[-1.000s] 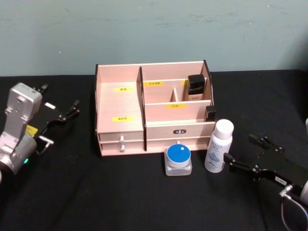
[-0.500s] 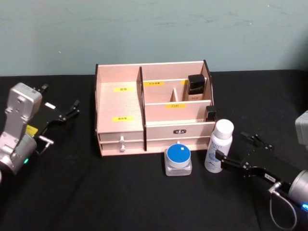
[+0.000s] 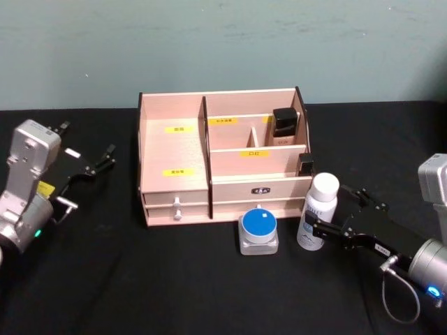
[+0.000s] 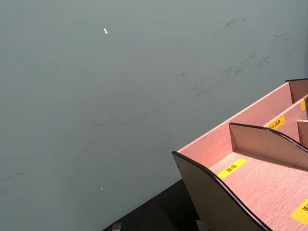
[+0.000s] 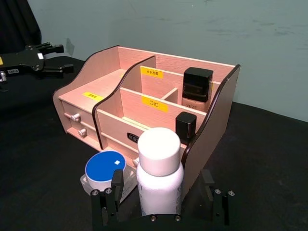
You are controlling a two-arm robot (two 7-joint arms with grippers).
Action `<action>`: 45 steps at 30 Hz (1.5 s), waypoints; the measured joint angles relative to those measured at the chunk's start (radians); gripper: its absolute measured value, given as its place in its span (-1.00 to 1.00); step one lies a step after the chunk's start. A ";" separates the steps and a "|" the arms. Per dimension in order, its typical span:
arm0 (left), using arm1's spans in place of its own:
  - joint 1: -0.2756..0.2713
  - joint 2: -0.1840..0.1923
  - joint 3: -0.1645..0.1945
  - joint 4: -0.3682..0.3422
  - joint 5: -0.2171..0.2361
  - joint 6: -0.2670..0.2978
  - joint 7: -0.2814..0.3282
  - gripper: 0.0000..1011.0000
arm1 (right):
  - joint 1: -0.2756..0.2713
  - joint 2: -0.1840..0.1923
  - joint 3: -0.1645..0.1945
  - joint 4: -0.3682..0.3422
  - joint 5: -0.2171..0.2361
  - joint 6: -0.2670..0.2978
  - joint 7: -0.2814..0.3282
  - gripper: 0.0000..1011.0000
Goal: Pick up the facial cleanser and watermelon frost from the table and place them into the tiered storage box.
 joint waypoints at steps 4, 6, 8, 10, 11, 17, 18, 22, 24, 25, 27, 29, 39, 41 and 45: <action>0.000 0.000 0.000 0.000 0.000 0.000 0.000 0.98 | 0.015 -0.007 -0.006 0.012 -0.006 0.004 0.004 0.98; 0.000 0.000 0.000 0.000 0.000 0.000 0.000 0.98 | 0.019 -0.009 -0.008 0.015 -0.009 0.006 0.005 0.98; 0.000 0.000 0.000 0.000 0.000 0.000 0.000 0.98 | 0.024 -0.010 -0.010 0.016 -0.012 0.009 0.005 0.98; 0.000 0.000 0.000 0.000 0.000 0.000 0.000 0.98 | 0.030 -0.011 -0.012 0.018 -0.015 0.012 0.006 0.98; 0.000 0.000 0.000 0.000 0.000 0.000 0.000 0.98 | 0.034 -0.012 -0.013 0.019 -0.017 0.015 0.007 0.98; 0.000 0.000 0.000 0.000 0.000 0.000 0.000 0.98 | 0.046 -0.012 -0.019 0.021 -0.025 0.028 0.008 0.98; 0.000 0.000 0.000 0.000 0.000 0.000 0.000 0.98 | 0.047 -0.012 -0.020 0.021 -0.025 0.029 0.009 0.98; 0.000 0.000 0.000 0.000 0.000 0.000 0.000 0.98 | 0.052 -0.013 -0.022 0.023 -0.026 0.035 0.010 0.98; 0.000 0.000 0.000 0.000 0.000 0.000 0.000 0.98 | 0.053 -0.013 -0.023 0.024 -0.028 0.038 0.010 0.98; 0.000 0.000 0.000 0.000 0.000 0.000 0.000 0.98 | 0.055 -0.014 -0.024 0.026 -0.030 0.039 0.010 0.98; 0.000 0.000 0.000 0.000 0.000 0.000 0.000 0.98 | 0.056 -0.015 -0.026 0.028 -0.036 0.039 0.008 0.98; 0.000 0.000 0.000 0.000 0.000 0.000 0.000 0.98 | 0.057 -0.016 -0.027 0.029 -0.041 0.038 0.005 0.98; 0.000 0.000 0.000 0.000 0.000 0.000 0.000 0.98 | 0.057 -0.016 -0.027 0.029 -0.042 0.038 0.003 0.98; 0.000 0.000 0.000 0.000 0.000 0.000 0.000 0.98 | 0.057 -0.016 -0.026 0.029 -0.041 0.037 0.003 0.94; 0.000 0.000 0.000 0.000 0.000 0.000 0.000 0.98 | 0.056 -0.016 -0.026 0.029 -0.040 0.037 0.003 0.79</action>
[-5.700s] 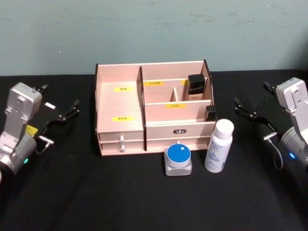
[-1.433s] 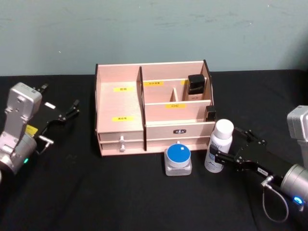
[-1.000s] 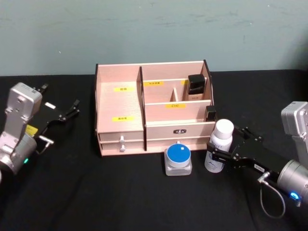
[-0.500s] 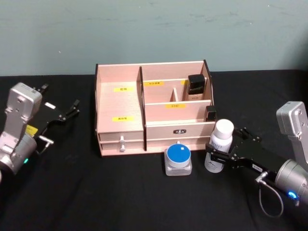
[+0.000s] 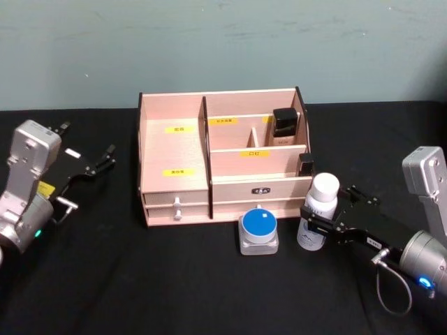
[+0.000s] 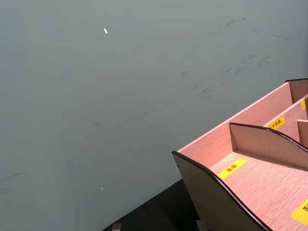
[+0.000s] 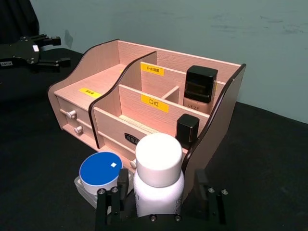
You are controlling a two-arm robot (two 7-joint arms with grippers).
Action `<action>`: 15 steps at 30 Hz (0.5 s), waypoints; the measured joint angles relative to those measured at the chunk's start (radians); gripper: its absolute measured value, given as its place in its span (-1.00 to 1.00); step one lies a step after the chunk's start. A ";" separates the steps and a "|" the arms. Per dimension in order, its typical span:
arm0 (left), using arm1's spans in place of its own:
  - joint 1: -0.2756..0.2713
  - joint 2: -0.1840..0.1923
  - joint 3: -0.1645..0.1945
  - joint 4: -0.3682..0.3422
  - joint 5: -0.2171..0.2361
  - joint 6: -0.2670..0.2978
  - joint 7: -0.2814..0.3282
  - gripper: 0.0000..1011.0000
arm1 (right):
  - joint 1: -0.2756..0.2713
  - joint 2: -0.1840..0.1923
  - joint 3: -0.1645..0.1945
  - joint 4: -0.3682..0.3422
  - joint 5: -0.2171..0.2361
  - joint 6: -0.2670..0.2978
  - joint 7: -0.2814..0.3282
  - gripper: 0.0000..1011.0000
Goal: Pick up the facial cleanser and watermelon frost from the table and place them into the tiered storage box.
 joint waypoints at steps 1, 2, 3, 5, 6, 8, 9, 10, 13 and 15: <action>0.000 0.000 0.000 0.000 0.000 0.000 0.000 0.98 | 0.000 0.000 0.000 0.000 0.000 0.000 0.000 0.70; 0.000 0.000 0.000 0.000 0.000 0.000 0.000 0.98 | 0.000 0.000 0.000 0.000 0.001 0.000 0.000 0.66; 0.000 0.000 0.000 0.000 0.000 0.000 0.000 0.98 | 0.000 0.000 0.000 0.000 0.001 0.000 0.000 0.62; 0.000 0.000 0.000 0.000 0.000 0.000 0.000 0.98 | 0.000 0.001 0.001 0.000 0.001 0.000 0.000 0.51; 0.000 0.000 0.000 0.000 0.000 0.000 0.000 0.98 | 0.000 0.001 0.001 0.000 0.001 0.000 0.000 0.44; 0.000 0.000 0.000 0.000 0.000 0.000 0.000 0.98 | -0.001 0.001 0.001 -0.001 0.002 0.000 0.000 0.29; 0.000 0.000 0.000 0.000 0.000 0.000 0.000 0.98 | -0.001 0.001 0.001 -0.001 0.002 0.000 0.000 0.24; 0.000 0.000 0.000 0.000 0.000 0.000 0.000 0.98 | -0.001 0.001 0.001 -0.001 0.002 0.000 0.000 0.23; 0.000 0.000 0.000 0.000 0.000 0.000 0.000 0.98 | -0.001 0.001 0.001 -0.001 0.002 0.000 0.000 0.19; 0.000 0.000 0.000 0.000 0.000 0.000 0.000 0.98 | -0.001 0.001 0.001 -0.001 0.002 0.000 0.000 0.19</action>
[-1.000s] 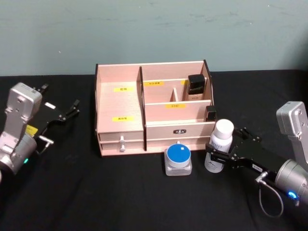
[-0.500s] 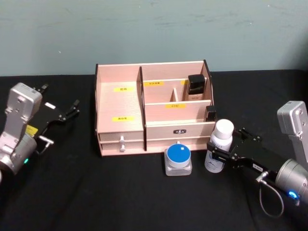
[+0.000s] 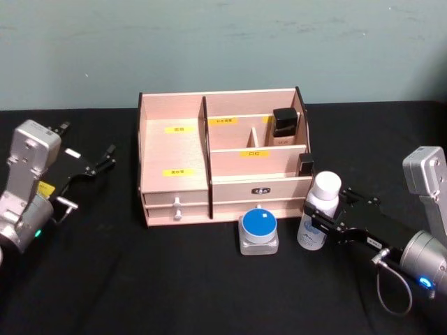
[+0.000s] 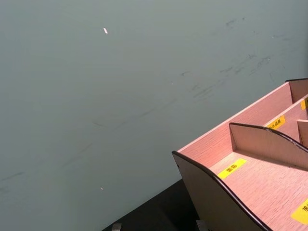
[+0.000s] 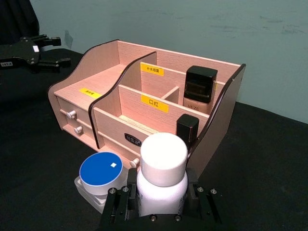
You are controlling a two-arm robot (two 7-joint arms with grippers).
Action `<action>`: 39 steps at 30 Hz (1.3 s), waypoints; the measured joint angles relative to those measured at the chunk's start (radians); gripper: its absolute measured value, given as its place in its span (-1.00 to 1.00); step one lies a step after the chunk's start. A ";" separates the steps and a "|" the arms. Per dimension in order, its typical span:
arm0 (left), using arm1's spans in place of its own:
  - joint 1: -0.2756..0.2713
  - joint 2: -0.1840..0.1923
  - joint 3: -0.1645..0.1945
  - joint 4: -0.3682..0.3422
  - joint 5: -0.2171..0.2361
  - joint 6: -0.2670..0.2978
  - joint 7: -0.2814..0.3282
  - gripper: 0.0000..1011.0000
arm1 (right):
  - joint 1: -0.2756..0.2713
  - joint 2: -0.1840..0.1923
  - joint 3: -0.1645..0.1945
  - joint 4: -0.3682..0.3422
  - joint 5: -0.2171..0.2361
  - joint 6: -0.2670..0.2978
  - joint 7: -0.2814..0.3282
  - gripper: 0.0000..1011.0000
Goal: Pick up the facial cleanser and watermelon frost from the table and place them into the tiered storage box.
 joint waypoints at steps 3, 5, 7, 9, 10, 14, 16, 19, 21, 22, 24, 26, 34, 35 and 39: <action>0.000 0.000 0.000 0.000 0.000 0.000 0.000 0.98 | 0.000 0.000 0.000 0.000 0.000 0.000 0.000 0.19; 0.000 0.000 0.000 0.000 0.000 0.000 0.000 0.98 | 0.000 0.000 0.000 0.000 0.000 0.000 0.000 0.19; 0.000 0.000 0.000 0.000 0.000 0.000 0.000 0.98 | 0.000 0.000 0.000 0.000 0.001 0.000 0.000 0.19; 0.000 0.000 0.000 0.000 0.000 0.000 0.000 0.98 | 0.000 0.000 0.000 0.000 0.001 0.000 0.000 0.18; 0.000 0.000 0.000 0.000 0.000 0.000 0.000 0.98 | 0.000 0.000 0.000 0.000 0.001 0.000 0.000 0.18; 0.000 0.000 0.000 0.000 0.000 0.000 0.000 0.98 | -0.001 -0.001 0.003 0.000 0.007 0.000 0.004 0.18; 0.000 0.000 0.000 0.000 0.000 0.000 0.000 0.98 | -0.004 0.000 0.006 -0.004 0.012 0.000 0.007 0.19; 0.000 0.000 0.000 0.000 0.000 0.000 0.000 0.98 | -0.008 0.006 0.010 -0.018 0.019 0.002 0.014 0.19; 0.000 0.000 0.000 0.000 0.000 0.000 0.000 0.98 | -0.012 0.011 0.012 -0.029 0.023 0.004 0.017 0.19; 0.000 0.000 0.000 0.000 0.000 0.000 0.000 0.98 | -0.014 0.014 0.014 -0.037 0.026 0.007 0.018 0.19; 0.000 0.000 0.000 0.000 0.000 0.000 0.000 0.98 | -0.019 0.024 0.017 -0.060 0.034 0.016 0.023 0.19; 0.000 0.000 0.000 0.000 0.000 0.000 0.000 0.98 | -0.023 0.034 0.019 -0.082 0.042 0.027 0.026 0.19; 0.000 0.000 0.000 0.000 0.000 0.000 0.000 0.98 | 0.004 0.065 0.026 -0.161 0.077 0.076 0.035 0.19; 0.000 0.000 0.000 0.000 0.000 0.000 0.000 0.98 | 0.011 0.067 0.025 -0.167 0.080 0.081 0.036 0.19; 0.000 0.000 0.000 0.000 0.000 0.000 0.000 0.98 | 0.066 0.069 0.006 -0.183 0.099 0.113 0.041 0.19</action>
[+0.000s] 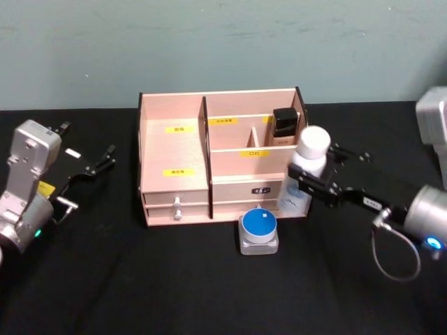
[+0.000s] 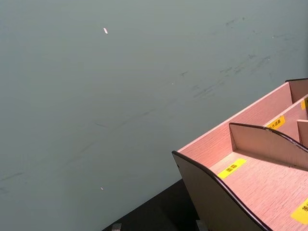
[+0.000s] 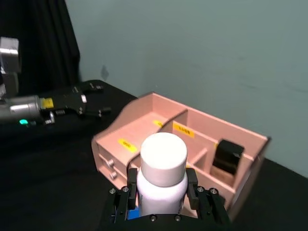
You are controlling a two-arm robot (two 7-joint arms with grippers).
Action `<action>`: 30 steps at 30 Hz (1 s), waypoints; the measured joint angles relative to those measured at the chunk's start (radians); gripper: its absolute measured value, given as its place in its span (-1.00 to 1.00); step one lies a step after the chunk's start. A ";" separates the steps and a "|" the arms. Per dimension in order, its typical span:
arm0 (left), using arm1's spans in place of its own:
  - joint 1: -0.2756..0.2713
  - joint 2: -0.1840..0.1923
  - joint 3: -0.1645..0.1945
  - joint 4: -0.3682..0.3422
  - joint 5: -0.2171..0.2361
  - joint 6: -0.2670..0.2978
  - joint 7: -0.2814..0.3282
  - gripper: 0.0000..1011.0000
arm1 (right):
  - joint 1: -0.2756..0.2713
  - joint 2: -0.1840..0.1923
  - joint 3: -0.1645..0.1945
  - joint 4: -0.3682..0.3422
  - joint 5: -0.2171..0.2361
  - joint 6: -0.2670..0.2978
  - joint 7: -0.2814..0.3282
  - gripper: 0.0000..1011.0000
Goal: Pick up the facial cleanser and watermelon frost from the table and place them into the tiered storage box.
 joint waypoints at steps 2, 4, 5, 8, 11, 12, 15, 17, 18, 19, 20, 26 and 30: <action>0.000 0.000 0.000 0.000 0.000 0.000 0.000 0.98 | 0.022 -0.003 -0.010 0.000 0.008 0.014 0.001 0.19; 0.000 0.000 0.000 0.000 0.000 0.000 0.000 0.98 | 0.053 -0.009 -0.024 0.000 0.015 0.031 0.001 0.19; 0.000 0.000 0.000 0.000 0.000 0.000 0.000 0.98 | 0.063 -0.011 -0.029 0.000 0.016 0.035 0.001 0.19; 0.000 0.000 0.000 0.000 0.000 0.000 0.000 0.98 | 0.105 -0.022 -0.051 0.008 0.016 0.049 -0.005 0.19; 0.000 0.000 0.000 0.000 0.000 0.000 0.000 0.98 | 0.147 -0.034 -0.074 0.022 0.013 0.057 -0.014 0.19; 0.000 0.000 0.000 0.000 0.000 0.000 0.000 0.98 | 0.169 -0.042 -0.089 0.033 0.006 0.060 -0.021 0.19; 0.000 0.000 0.000 0.000 0.000 0.000 0.000 0.98 | 0.202 -0.056 -0.108 0.050 -0.004 0.063 -0.031 0.19; 0.000 0.000 0.000 0.000 0.000 0.000 0.000 0.98 | 0.230 -0.071 -0.125 0.068 -0.014 0.067 -0.039 0.19; 0.000 0.000 0.000 0.000 0.000 0.000 0.000 0.98 | 0.239 -0.076 -0.131 0.076 -0.017 0.069 -0.043 0.19; 0.000 0.000 0.000 0.000 0.000 0.000 0.000 0.98 | 0.257 -0.087 -0.143 0.090 -0.025 0.072 -0.048 0.19; 0.000 0.000 0.000 0.000 0.000 0.000 0.000 0.98 | 0.267 -0.093 -0.149 0.099 -0.028 0.073 -0.050 0.19; 0.000 0.000 0.000 0.000 0.000 0.000 0.000 0.98 | 0.333 -0.138 -0.187 0.168 -0.057 0.085 -0.063 0.19; 0.000 0.000 0.000 0.000 0.000 0.000 0.000 0.98 | 0.371 -0.169 -0.204 0.217 -0.078 0.084 -0.069 0.19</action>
